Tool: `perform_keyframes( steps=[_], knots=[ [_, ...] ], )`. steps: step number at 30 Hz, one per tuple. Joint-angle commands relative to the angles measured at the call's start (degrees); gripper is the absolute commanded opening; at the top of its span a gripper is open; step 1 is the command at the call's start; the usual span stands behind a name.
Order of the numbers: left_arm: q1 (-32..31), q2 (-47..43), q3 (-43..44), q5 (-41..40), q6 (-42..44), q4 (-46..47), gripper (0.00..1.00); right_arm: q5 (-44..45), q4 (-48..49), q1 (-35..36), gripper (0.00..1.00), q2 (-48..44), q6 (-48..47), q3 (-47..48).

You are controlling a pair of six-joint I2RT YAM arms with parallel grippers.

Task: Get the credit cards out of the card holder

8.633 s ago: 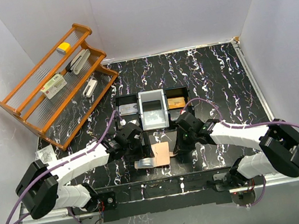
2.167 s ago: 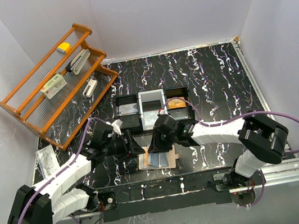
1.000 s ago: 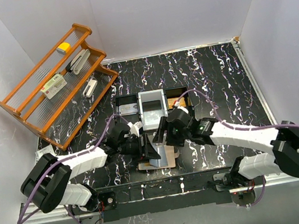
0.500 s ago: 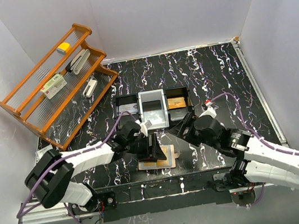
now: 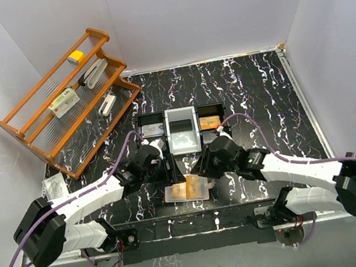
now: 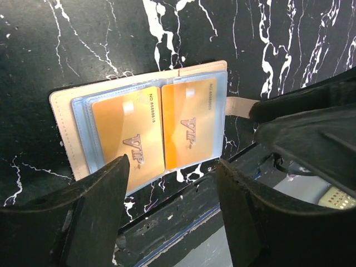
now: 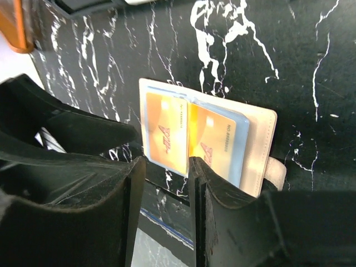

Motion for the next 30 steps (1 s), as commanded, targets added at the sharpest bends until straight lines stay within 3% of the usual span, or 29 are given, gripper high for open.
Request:
perform_keyframes(
  steps=[1, 4, 13, 19, 30],
  knots=[
    [-0.1, -0.4, 1.2, -2.3, -1.1, -2.2, 0.67, -5.1, 4.8, -0.3, 0.35, 3.5, -1.5, 2.0],
    [-0.1, 0.7, 1.6, -0.2, -0.6, -1.1, 0.70, -6.8, 8.9, -0.3, 0.35, 4.6, -0.8, -0.4],
    [-0.1, 3.4, 1.8, 4.6, 0.1, 3.4, 0.70, -4.2, 5.0, -0.3, 0.34, 8.4, -0.2, -2.4],
    [0.0, 6.2, 1.3, 9.0, 0.1, 7.5, 0.70, -4.2, 9.1, -0.4, 0.33, 10.2, 2.2, -8.0],
    [0.0, 10.2, 0.5, 8.6, -0.7, 5.6, 0.68, -3.9, 9.6, -0.5, 0.32, 11.1, 4.4, -10.5]
  ],
)
